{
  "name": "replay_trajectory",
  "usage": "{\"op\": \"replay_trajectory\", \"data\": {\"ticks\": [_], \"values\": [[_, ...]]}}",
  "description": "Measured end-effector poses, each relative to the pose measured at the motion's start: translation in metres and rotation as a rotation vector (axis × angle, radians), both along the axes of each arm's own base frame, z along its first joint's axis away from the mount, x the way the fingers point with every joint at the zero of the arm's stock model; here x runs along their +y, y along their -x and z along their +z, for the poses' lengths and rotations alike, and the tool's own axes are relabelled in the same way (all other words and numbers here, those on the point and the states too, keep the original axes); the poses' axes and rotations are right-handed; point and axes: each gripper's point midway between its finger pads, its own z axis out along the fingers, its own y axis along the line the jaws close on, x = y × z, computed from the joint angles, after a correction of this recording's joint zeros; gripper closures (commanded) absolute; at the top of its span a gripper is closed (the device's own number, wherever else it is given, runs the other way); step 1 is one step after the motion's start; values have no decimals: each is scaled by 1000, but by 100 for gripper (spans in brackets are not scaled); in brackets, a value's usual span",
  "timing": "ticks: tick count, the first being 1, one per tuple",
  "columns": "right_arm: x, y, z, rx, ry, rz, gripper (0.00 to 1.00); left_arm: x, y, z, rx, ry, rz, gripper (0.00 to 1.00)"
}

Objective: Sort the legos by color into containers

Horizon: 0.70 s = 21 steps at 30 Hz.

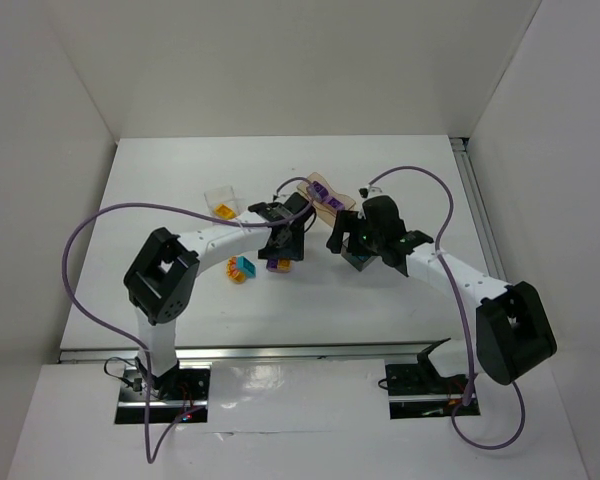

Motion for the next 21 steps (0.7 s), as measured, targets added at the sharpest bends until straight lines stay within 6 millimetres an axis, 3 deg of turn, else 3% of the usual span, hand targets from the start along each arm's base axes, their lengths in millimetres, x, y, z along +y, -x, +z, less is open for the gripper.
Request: {"op": "replay_trajectory", "data": {"ticks": [5,8,10,15,19,21], "values": [[0,1,-1,5,-1,3,13,0,4,-13,22,-46,-14,34],[0,2,-1,3,-2,5,13,-2,9,-19,35,-65,-27,43],[0,1,0,1,-3,5,13,-3,12,-20,39,-71,-33,55],[-1,1,0,1,-4,0,13,-5,13,-20,34,-78,-42,74],[-2,1,0,3,-6,1,13,-1,13,-14,35,-78,-57,97],[0,3,1,5,-16,13,13,0,12,-2,39,-37,-65,100]]}}
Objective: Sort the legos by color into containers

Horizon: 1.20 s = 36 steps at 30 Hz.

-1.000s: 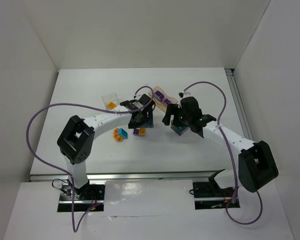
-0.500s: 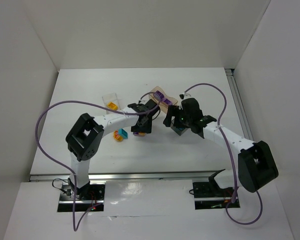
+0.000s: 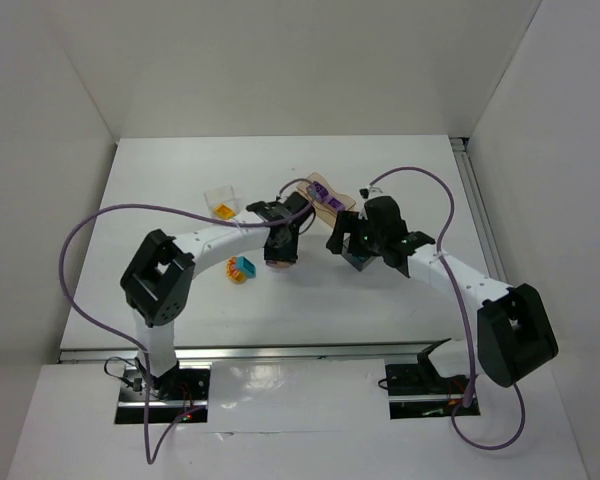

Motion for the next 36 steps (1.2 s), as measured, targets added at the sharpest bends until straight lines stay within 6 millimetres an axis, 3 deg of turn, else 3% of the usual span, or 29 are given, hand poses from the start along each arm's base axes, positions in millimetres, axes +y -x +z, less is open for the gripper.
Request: {"op": "replay_trajectory", "data": {"ticks": [3,8,11,15,18,21,28,36], "values": [[4,6,3,-10,-22,34,16,2,-12,34,-14,157,-10,100],[21,21,23,-76,-98,209,17,18,-29,109,-75,530,-54,100],[33,29,41,-156,-117,306,19,17,-30,132,-79,716,-109,100],[52,47,64,-289,-86,439,10,4,-10,125,56,943,-186,100],[63,55,71,-371,-37,516,8,-5,5,116,169,1063,-220,100],[67,57,68,-406,17,555,13,-11,14,116,233,1145,-255,100],[73,51,55,-420,72,595,9,-18,21,136,255,1244,-355,100],[96,45,50,-433,56,672,11,-19,24,136,289,1270,-369,100]]}}
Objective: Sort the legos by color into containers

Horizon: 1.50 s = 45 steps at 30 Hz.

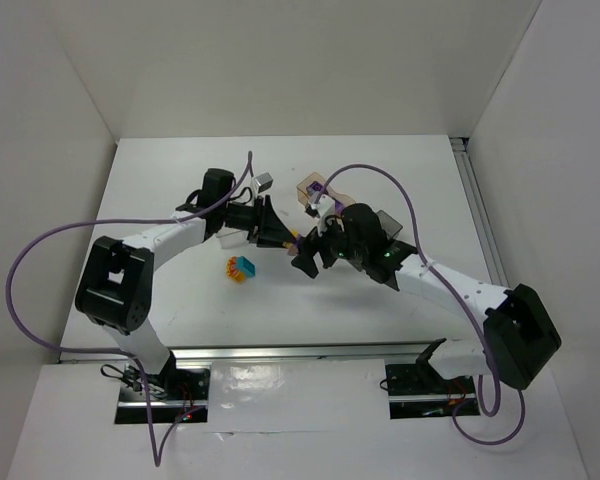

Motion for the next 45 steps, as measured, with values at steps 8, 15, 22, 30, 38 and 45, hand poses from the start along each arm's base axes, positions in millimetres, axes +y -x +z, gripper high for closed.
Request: {"op": "replay_trajectory", "data": {"ticks": [8,15,22,30,38,45], "values": [[11,-11,1,-19,-5,3,24,-1,0,-4,12,-1,-6,100],[15,-12,5,-31,-16,11,58,-2,-4,-3,-12,6,0,100],[15,-14,5,-37,-12,-1,74,-1,-6,-2,17,3,16,100],[-11,-8,-4,5,-21,-127,75,23,-19,-8,42,-9,83,100],[-26,-17,8,2,-54,-234,75,80,-51,-24,9,-213,352,100],[-38,-27,6,6,-45,-328,75,142,-96,-30,-121,-677,677,100]]}}
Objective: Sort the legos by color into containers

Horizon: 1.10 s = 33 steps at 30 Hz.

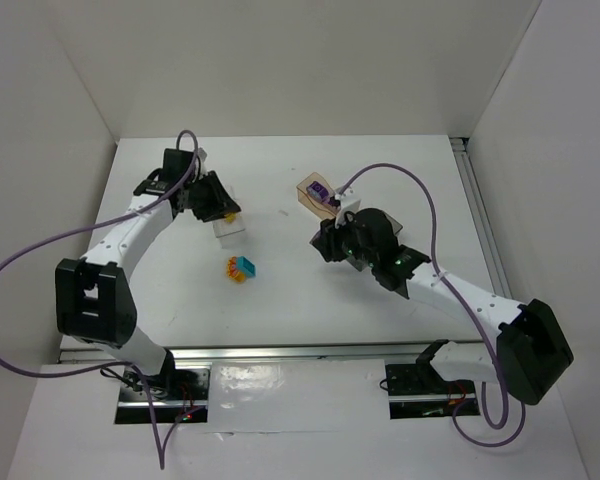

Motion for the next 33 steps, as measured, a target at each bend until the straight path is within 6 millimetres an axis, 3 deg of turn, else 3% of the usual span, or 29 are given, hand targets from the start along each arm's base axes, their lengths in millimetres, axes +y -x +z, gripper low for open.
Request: {"op": "replay_trajectory", "data": {"ticks": [7,10,12,16,21,24,27,29,30,33], "values": [[-12,-9,-2,18,7,-67,75,33,-26,-43,88,-198,131,99],[-17,-16,-3,33,6,-109,74,38,-33,-64,136,-246,151,68],[-22,-24,-3,48,-2,-146,72,37,-33,-71,158,-254,143,27],[-37,-53,-5,92,-19,-257,68,31,-30,-73,167,-267,127,2],[-48,-106,-9,120,-15,-395,68,23,-24,-64,151,-314,103,4],[-48,-131,-19,137,2,-438,68,16,-16,-37,90,-337,98,7],[-44,-157,-28,149,16,-460,65,14,-7,4,-15,-331,110,7],[-39,-172,-35,153,21,-466,50,19,2,29,-79,-322,130,7],[-37,-180,-41,162,27,-470,28,21,6,39,-103,-319,140,7],[-34,-200,-56,184,51,-485,20,28,12,58,-148,-311,161,10]]}}
